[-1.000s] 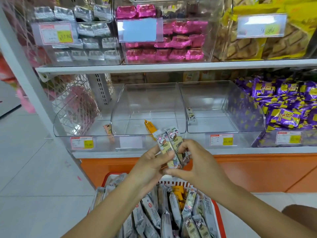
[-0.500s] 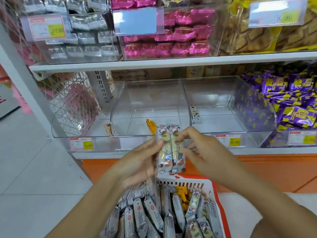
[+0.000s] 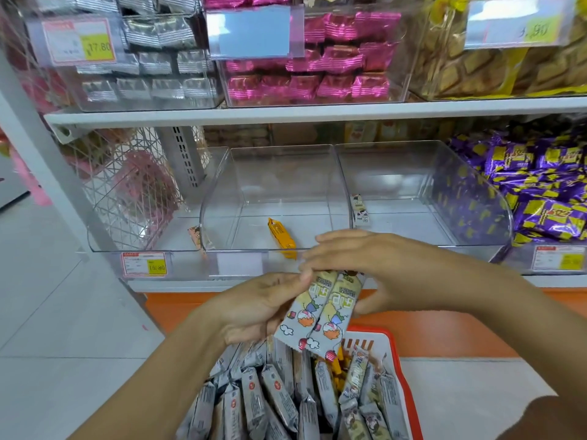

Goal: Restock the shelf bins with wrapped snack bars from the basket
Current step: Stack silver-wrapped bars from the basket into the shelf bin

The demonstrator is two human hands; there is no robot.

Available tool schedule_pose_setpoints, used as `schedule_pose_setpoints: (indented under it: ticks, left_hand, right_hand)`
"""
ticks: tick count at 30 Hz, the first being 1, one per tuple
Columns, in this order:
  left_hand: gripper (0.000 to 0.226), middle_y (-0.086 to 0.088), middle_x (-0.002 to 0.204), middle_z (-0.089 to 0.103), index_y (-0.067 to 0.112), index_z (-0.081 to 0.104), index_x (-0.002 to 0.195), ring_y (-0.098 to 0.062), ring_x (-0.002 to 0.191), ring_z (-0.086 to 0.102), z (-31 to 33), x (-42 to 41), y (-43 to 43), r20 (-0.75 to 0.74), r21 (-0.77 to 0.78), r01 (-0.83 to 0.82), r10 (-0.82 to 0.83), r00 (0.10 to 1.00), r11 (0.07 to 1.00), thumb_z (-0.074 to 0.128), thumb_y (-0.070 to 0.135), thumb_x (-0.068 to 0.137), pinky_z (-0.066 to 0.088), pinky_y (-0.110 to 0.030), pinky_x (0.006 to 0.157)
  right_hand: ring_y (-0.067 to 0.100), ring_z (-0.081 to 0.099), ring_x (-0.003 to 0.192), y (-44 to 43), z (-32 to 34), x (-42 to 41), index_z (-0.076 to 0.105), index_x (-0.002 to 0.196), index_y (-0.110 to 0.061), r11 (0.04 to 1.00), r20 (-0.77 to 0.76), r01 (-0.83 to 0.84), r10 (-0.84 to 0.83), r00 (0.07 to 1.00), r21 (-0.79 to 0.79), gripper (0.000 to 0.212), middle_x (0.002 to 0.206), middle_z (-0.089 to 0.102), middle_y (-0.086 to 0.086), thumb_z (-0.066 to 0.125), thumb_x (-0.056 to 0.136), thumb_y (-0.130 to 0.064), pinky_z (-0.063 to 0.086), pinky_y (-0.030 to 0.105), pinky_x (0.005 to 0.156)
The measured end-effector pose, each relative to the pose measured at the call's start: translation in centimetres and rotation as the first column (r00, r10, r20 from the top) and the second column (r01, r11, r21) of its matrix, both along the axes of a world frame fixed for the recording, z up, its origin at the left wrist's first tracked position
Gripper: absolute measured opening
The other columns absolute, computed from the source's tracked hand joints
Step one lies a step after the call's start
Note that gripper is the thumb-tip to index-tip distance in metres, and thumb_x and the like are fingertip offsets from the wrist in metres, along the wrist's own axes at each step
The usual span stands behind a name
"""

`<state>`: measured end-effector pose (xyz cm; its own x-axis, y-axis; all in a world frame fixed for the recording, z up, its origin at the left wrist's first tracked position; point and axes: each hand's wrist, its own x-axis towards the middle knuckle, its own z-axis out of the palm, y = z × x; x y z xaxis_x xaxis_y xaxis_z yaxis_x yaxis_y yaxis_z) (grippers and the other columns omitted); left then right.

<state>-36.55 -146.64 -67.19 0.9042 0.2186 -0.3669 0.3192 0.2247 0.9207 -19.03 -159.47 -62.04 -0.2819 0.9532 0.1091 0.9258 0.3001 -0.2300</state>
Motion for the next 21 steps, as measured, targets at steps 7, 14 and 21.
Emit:
schedule_pose_setpoints:
  ticks: [7,14,21]
  left_hand:
    - [0.045,0.012,0.107,0.07,0.027,0.069,0.106,0.001,0.105,0.062,1.9,2.0,1.2,0.241,0.351,-0.345,0.272,0.932,0.87,0.039,0.056,0.09,0.043,-0.017,0.092]
    - [0.033,0.003,0.132,0.057,0.021,0.056,0.13,-0.017,0.131,0.041,-2.6,2.4,3.6,0.079,0.946,-0.127,0.168,0.983,0.298,0.047,0.021,0.098,0.021,-0.012,0.106]
    - [0.035,0.001,0.13,0.059,0.019,0.058,0.13,-0.021,0.128,0.044,-3.3,2.7,3.6,0.151,0.957,-0.19,0.184,0.971,0.218,0.047,0.018,0.097,0.01,-0.009,0.106]
  right_hand:
    - [0.001,0.042,0.105,0.4,0.7,3.6,0.054,0.121,-0.032,0.967,-0.059,0.222,-0.216,0.974,0.122,0.057,0.107,0.05,-0.022,0.077,0.071,-0.047,0.035,0.012,0.085]
    - [0.017,0.053,0.074,3.4,-0.4,13.4,0.058,0.097,-0.009,0.515,-0.108,0.855,-0.855,0.507,-0.063,0.046,0.086,0.061,0.004,0.079,0.073,-0.042,0.04,0.028,0.061]
    - [0.029,0.059,0.103,10.4,-3.8,18.0,0.059,0.12,0.001,0.238,0.188,0.906,-0.93,0.316,-0.349,0.061,0.12,0.061,0.016,0.067,0.083,-0.047,0.047,0.031,0.082]
